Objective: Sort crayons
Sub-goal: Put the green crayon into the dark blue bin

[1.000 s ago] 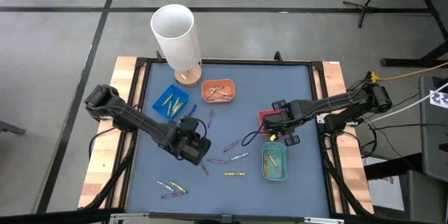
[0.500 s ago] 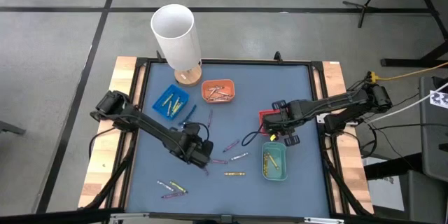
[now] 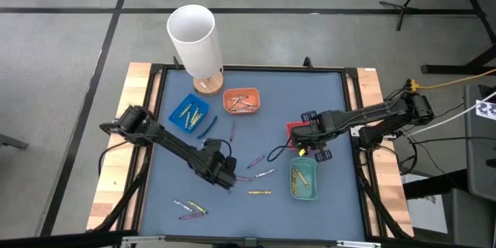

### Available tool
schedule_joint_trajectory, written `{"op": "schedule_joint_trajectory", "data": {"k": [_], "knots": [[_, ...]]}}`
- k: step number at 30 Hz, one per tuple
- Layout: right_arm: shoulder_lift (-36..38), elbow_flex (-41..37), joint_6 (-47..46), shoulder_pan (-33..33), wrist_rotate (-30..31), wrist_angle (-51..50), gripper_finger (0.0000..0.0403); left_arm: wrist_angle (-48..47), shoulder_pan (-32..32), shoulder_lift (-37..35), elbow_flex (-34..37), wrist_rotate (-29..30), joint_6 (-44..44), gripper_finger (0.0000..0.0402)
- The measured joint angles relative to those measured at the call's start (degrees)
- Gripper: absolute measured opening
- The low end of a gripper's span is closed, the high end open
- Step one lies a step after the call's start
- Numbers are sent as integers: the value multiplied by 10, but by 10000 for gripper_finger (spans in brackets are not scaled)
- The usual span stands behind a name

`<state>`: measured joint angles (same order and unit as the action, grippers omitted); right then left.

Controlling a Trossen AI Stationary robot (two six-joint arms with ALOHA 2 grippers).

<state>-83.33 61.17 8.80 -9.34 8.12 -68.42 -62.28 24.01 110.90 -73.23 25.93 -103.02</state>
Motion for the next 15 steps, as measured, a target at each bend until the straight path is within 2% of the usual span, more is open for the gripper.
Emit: {"op": "schedule_joint_trajectory", "data": {"k": [8,15], "knots": [[0,0,0,0,0,1,105,3,0,40,0,-1,-14,92],[0,0,0,0,0,5,105,5,0,48,0,-4,-19,92]]}}
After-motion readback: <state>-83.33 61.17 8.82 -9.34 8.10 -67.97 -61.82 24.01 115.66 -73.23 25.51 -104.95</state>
